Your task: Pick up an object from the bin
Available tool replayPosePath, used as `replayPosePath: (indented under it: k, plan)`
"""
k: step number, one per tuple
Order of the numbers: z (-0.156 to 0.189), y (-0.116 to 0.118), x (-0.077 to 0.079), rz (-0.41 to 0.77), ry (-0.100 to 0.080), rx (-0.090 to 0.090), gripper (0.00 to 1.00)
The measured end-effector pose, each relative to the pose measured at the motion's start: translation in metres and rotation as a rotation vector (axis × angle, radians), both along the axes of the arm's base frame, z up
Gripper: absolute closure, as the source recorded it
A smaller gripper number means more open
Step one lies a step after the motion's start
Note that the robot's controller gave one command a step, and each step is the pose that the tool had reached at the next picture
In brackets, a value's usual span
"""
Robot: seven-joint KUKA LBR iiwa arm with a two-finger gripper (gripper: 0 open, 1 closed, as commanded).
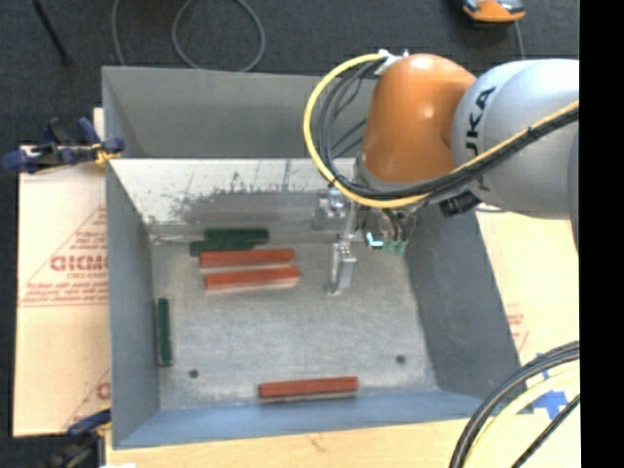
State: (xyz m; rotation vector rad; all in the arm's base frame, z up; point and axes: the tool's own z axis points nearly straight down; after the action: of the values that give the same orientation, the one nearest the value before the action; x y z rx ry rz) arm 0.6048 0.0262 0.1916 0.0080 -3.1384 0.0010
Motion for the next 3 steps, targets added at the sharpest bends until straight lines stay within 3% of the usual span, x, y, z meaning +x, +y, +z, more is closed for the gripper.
replayPosePath:
  k: [1, 2, 3]
  plan:
    - [0.049, -0.005, -0.048, 0.044, -0.008, -0.001, 0.0]
    - [-0.112, 0.048, -0.039, -0.142, 0.0, 0.002, 0.0]
    - [-0.119, 0.07, -0.047, -0.031, -0.013, -0.001, 0.0]
